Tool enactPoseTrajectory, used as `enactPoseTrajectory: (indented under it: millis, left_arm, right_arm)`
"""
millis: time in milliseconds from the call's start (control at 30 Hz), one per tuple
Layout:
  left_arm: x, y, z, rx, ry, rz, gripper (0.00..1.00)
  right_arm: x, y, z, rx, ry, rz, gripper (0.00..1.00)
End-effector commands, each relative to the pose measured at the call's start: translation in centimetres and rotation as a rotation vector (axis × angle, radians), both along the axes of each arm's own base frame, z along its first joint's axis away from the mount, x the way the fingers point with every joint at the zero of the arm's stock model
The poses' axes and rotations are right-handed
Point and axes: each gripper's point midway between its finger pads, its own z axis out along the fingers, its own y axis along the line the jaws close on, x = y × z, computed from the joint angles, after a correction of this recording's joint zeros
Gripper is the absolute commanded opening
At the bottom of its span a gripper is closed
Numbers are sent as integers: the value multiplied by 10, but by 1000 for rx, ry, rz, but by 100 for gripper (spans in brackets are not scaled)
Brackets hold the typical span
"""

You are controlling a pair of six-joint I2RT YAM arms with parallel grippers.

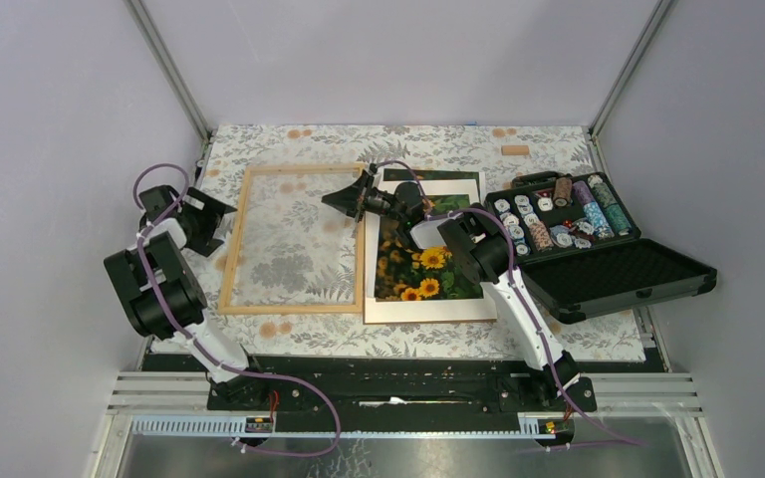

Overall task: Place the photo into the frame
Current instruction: Place the photo frame item in the photo frame.

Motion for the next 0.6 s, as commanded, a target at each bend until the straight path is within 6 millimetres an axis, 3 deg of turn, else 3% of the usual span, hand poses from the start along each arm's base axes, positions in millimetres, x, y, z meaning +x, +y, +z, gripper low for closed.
enactPoseTrajectory:
  millis: [0, 333, 567]
  left_arm:
    - [8, 6, 42, 59, -112, 3, 99]
    - [7, 8, 62, 116, -152, 15, 99]
    - [34, -34, 66, 22, -250, -178, 99]
  right_arm:
    - [-8, 1, 56, 96, -104, 1, 0]
    - [-8, 3, 64, 117, -112, 9, 0]
    - [-2, -7, 32, 37, -116, -11, 0]
